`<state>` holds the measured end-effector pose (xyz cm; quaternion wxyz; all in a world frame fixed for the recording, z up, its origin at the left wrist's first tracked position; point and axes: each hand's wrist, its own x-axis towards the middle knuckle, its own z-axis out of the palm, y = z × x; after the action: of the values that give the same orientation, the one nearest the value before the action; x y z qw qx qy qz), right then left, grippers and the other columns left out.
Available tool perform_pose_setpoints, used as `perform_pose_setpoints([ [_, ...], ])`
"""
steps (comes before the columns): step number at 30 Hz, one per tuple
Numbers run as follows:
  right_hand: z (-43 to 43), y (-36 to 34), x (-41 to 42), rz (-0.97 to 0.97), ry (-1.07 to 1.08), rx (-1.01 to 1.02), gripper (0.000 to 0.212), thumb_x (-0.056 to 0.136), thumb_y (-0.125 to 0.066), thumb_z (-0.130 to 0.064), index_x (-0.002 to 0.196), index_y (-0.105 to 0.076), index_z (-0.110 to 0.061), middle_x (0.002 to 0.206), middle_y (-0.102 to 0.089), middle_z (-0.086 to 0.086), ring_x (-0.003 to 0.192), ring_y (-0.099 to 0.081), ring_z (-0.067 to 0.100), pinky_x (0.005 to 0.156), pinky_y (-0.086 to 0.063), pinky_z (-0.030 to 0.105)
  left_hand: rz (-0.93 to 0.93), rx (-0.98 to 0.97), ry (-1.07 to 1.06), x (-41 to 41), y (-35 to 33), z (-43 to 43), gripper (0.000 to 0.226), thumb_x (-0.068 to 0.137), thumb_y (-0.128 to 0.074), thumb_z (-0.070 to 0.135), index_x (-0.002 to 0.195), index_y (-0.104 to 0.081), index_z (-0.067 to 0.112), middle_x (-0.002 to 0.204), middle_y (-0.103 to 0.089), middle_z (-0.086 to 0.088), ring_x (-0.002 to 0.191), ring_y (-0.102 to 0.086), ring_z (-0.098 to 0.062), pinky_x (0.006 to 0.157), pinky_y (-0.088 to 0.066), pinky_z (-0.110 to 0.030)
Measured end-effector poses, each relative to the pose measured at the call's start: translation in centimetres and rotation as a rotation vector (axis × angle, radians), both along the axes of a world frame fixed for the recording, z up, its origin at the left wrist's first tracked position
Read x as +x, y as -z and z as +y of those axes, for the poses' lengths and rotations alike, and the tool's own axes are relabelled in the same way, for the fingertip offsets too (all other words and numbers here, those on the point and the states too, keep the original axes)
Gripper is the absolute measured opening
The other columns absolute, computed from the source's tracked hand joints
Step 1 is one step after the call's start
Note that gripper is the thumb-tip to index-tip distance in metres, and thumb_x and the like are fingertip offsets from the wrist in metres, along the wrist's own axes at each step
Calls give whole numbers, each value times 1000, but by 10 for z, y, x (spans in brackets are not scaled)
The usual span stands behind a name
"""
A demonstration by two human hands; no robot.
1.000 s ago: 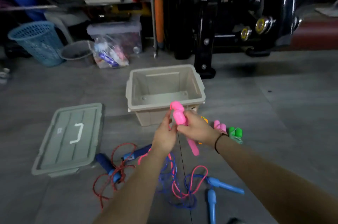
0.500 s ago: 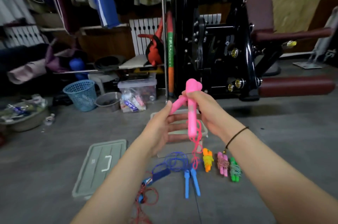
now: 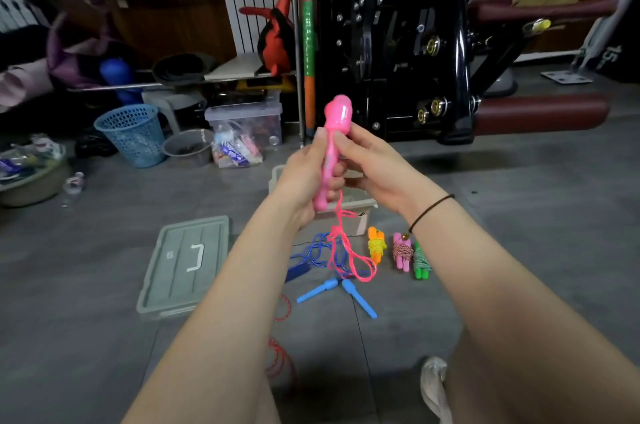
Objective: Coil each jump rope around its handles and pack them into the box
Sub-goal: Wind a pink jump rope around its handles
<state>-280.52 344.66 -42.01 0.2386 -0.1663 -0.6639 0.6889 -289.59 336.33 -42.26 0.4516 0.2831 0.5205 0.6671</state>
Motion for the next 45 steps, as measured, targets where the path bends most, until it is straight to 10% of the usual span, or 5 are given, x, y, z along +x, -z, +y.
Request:
perform_pose_setpoints([
  [11,27,34,-27,-153,170,330,76,81,-70,-18,140,-24,-31,146,-37,1,129,-41,16,107,-38,35,207,150,0,-10,-28,-18,31,100,-35,43,87,-46,17,50,-41,2,34,-27,-6,35,-17,-13],
  [15,16,37,-37,-217,84,360,58,92,-56,-11,143,-30,-12,116,-49,0,105,-47,3,70,-38,-2,236,238,25,-5,-34,-28,35,99,-36,41,97,-49,9,47,-42,2,31,-28,-6,34,-18,-13],
  [21,24,59,-36,-704,-67,428,24,100,-35,-23,101,-56,-11,87,-55,0,72,-56,17,66,-52,37,65,436,-64,-16,-44,-47,40,100,-25,44,96,-54,17,44,-40,6,29,-26,-3,34,-14,-12],
  [33,18,-13,-52,344,250,27,25,102,-37,-14,82,-53,-12,84,-64,7,69,-66,13,67,-58,29,281,-46,-284,-31,-5,-26,30,100,-39,42,87,-48,17,54,-46,2,39,-41,-10,37,-29,-18],
  [45,43,42,-50,-700,212,353,14,92,-50,-10,101,-60,-4,77,-59,10,62,-50,19,59,-39,27,311,84,-273,-40,-10,-24,25,102,-37,35,100,-53,15,63,-64,4,51,-45,-9,45,-37,-21],
])
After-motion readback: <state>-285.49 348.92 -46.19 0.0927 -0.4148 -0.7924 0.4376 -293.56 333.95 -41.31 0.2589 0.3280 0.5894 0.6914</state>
